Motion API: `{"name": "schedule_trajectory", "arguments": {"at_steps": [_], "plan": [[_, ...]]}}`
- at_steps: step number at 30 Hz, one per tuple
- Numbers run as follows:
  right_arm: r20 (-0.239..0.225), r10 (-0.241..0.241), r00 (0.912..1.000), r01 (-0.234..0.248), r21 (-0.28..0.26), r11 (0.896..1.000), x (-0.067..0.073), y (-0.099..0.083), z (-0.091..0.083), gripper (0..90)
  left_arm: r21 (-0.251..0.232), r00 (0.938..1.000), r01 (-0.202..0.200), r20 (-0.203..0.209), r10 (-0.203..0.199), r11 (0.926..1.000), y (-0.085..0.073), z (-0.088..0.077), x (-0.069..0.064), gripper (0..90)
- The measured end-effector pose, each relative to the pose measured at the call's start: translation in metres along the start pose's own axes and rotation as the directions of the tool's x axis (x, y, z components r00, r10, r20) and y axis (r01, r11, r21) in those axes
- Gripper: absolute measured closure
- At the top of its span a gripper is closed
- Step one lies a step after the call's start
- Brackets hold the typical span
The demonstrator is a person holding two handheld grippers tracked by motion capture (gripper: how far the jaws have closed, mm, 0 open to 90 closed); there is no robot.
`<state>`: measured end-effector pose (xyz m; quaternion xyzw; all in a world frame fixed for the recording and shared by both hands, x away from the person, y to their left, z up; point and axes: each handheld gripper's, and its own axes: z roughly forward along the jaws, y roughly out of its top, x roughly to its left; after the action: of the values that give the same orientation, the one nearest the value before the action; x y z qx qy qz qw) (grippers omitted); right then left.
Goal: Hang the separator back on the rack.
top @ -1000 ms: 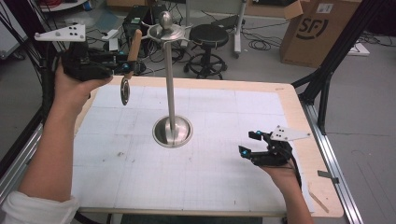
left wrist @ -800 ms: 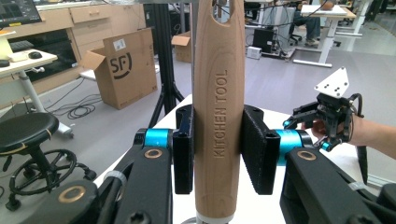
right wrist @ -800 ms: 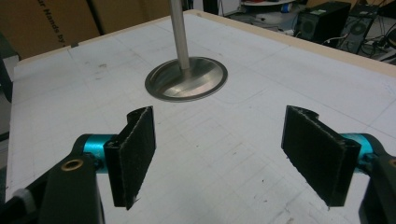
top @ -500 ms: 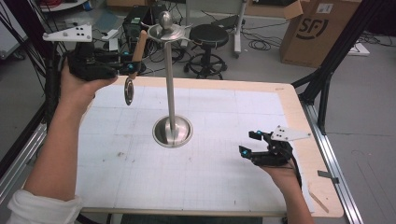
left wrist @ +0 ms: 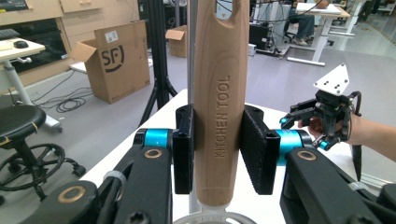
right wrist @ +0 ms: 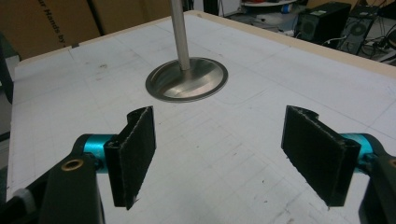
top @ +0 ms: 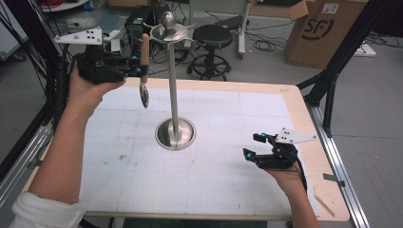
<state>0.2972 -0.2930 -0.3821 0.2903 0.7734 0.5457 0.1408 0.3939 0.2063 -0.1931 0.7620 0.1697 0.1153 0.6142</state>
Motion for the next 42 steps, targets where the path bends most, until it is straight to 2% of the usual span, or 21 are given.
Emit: {"name": "schedule_trajectory", "arguments": {"at_steps": [5,7,10,17,21,26,34,36,42], "plan": [[0.001,0.001,1.0,-0.001,0.0,1.0,0.0,0.0,-0.001,25.2,0.012,0.9999,0.012,-0.009,-0.012,0.9999,0.0,0.002,0.0,67.0],[0.001,0.003,1.0,-0.003,-0.002,1.0,0.0,0.0,-0.001,25.2,0.034,0.9993,0.03,-0.022,-0.029,0.999,0.0,0.003,0.0,66.2],[0.003,0.003,1.0,-0.003,0.0,1.0,0.0,0.0,-0.002,25.2,0.069,0.9982,0.043,-0.045,-0.04,0.9966,-0.001,0.004,-0.001,60.0],[0.007,0.0,1.0,0.0,-0.006,1.0,-0.001,0.0,-0.003,25.2,0.097,0.9991,0.028,-0.033,-0.025,0.9949,-0.001,0.003,-0.004,54.4],[0.006,0.003,1.0,-0.003,-0.006,1.0,-0.001,0.001,-0.003,25.2,0.119,0.9989,0.029,-0.041,-0.025,0.9924,-0.001,0.002,-0.007,50.6],[0.01,-0.001,1.0,0.001,-0.011,1.0,-0.002,0.001,-0.005,25.2,0.11,0.9981,0.035,-0.054,-0.029,0.9934,-0.001,-0.004,-0.008,44.8],[0.009,0.0,1.0,0.0,-0.007,1.0,-0.002,0.001,-0.004,25.2,0.099,0.9944,0.071,-0.085,-0.063,0.9926,-0.01,-0.016,-0.006,35.5],[0.008,0.003,1.0,-0.003,-0.006,1.0,-0.002,0.001,-0.004,25.2,0.092,0.9941,0.084,-0.076,-0.077,0.9922,-0.013,-0.02,-0.006,34.2],[0.01,0.001,1.0,-0.001,-0.003,1.0,-0.002,0.0,-0.003,25.2,0.091,0.9949,0.089,-0.056,-0.084,0.9918,-0.021,-0.024,-0.008,30.0]]}}
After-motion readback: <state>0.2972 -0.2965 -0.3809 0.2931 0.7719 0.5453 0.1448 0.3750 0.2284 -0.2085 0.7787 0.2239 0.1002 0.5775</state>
